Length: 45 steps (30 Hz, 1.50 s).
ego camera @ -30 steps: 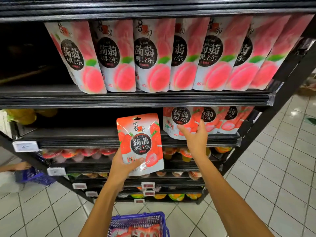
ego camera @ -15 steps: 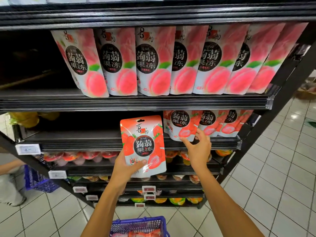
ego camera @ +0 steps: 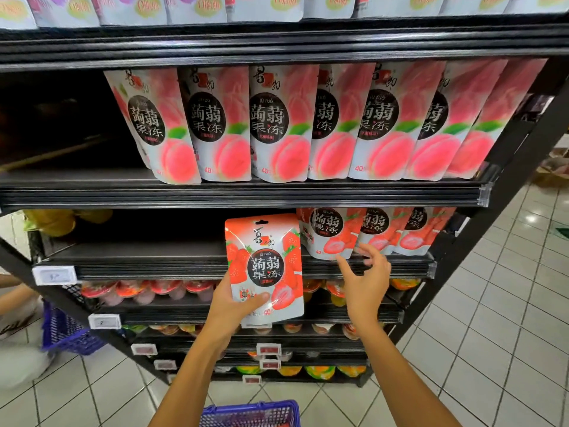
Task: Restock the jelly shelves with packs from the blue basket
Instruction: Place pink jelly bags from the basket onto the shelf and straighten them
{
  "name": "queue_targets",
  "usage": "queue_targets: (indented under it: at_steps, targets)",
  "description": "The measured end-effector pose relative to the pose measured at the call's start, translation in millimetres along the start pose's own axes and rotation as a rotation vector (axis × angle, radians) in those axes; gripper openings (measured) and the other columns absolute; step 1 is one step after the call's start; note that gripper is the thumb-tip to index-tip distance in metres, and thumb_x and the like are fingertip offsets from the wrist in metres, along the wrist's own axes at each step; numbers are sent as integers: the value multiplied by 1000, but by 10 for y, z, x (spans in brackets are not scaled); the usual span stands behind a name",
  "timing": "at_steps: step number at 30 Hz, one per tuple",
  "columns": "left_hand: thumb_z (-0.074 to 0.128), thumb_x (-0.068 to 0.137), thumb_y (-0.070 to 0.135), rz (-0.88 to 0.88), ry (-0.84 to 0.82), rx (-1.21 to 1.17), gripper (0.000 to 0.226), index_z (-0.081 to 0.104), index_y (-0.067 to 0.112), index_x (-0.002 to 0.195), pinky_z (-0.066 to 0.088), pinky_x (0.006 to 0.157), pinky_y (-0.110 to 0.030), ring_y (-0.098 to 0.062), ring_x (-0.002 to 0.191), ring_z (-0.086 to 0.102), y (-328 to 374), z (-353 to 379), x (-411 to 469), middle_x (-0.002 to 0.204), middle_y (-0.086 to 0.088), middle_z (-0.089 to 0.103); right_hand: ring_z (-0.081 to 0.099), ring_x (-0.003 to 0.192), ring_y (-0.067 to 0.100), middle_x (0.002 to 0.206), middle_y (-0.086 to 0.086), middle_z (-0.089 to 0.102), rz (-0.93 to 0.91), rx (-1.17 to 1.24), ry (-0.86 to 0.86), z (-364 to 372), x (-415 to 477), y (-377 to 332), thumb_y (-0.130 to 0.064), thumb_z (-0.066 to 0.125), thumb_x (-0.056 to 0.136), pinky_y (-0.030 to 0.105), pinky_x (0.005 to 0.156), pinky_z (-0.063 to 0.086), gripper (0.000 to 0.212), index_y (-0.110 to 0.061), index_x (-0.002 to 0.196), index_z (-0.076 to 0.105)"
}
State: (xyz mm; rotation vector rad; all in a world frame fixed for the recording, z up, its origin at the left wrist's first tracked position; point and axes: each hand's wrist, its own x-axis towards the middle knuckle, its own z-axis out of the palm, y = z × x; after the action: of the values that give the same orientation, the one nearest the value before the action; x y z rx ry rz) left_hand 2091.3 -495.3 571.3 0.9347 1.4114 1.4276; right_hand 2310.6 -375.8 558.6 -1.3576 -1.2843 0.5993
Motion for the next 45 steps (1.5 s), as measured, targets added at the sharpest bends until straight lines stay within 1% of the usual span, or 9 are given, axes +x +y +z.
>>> queue_targets:
  at_steps: [3, 6, 8, 13, 22, 27, 33, 38, 45]
  targets:
    - [85, 65, 15, -1, -16, -7, 68, 57, 26, 126, 60, 75, -27, -20, 104, 71, 14, 7, 12, 115, -1, 73, 59, 81, 9, 89, -9, 66, 52, 224, -219, -117, -184, -150, -39, 70, 86, 30, 71, 50, 16, -36, 100, 63]
    - [84, 67, 13, 21, -54, -6, 69, 55, 26, 129, 59, 77, -27, -20, 107, 69, 43, 31, 19, 117, -1, 72, 69, 91, 10, 100, -5, 73, 184, 344, -758, -125, -390, -332, -53, 69, 80, 22, 72, 54, 34, -35, 109, 63]
    - [85, 68, 14, 42, -69, 10, 72, 54, 27, 132, 58, 80, -25, -16, 109, 68, 71, 43, 17, 120, 1, 70, 70, 98, 9, 107, -6, 74, 169, 315, -890, -55, -509, -394, -37, 78, 81, 21, 82, 55, 44, -29, 119, 59]
    - [82, 73, 20, 85, -46, 15, 66, 53, 30, 131, 58, 82, -27, -17, 109, 68, 187, 11, 68, 120, 2, 70, 74, 90, 17, 97, 1, 77, 236, 469, -734, 57, -521, -503, -10, 78, 81, 21, 74, 56, 45, -21, 119, 58]
    - [59, 95, 33, 219, 152, 224, 49, 37, 37, 138, 35, 109, -26, 7, 128, 40, 388, 148, 189, 136, 26, 42, 72, 86, 8, 89, -7, 76, 85, 397, -517, 400, -137, -695, -11, 75, 85, 22, 76, 57, 38, -21, 118, 58]
    - [56, 98, 27, 193, 32, 309, 52, 32, 36, 144, 36, 107, -24, -1, 128, 43, 425, 435, 237, 142, 12, 41, 56, 97, -22, 107, -25, 57, 8, 281, -408, 585, -130, -535, -5, 64, 93, 1, 82, 44, 39, -25, 122, 50]
    - [56, 99, 20, 145, 13, 341, 55, 31, 33, 146, 36, 103, -21, -8, 124, 43, 350, 577, 217, 141, 11, 35, 53, 110, 1, 119, -16, 55, -33, 44, -378, 500, -136, -294, -18, 65, 94, 20, 95, 44, 46, -17, 138, 52]
    - [56, 99, 15, 143, 20, 328, 56, 30, 31, 146, 38, 101, -17, -9, 127, 43, 308, 605, 235, 141, 12, 34, 61, 84, 6, 97, -1, 69, -78, -124, -236, 399, -133, -221, -15, 70, 89, -8, 77, 29, 22, -14, 111, 71]
    - [57, 97, 12, 173, -6, 378, 59, 32, 23, 150, 40, 91, -2, 20, 120, 38, 238, 715, 320, 146, 12, 32, 64, 81, 7, 92, 0, 69, -43, -110, -180, 296, -31, -173, -14, 73, 86, -3, 84, 34, 17, -16, 103, 75]
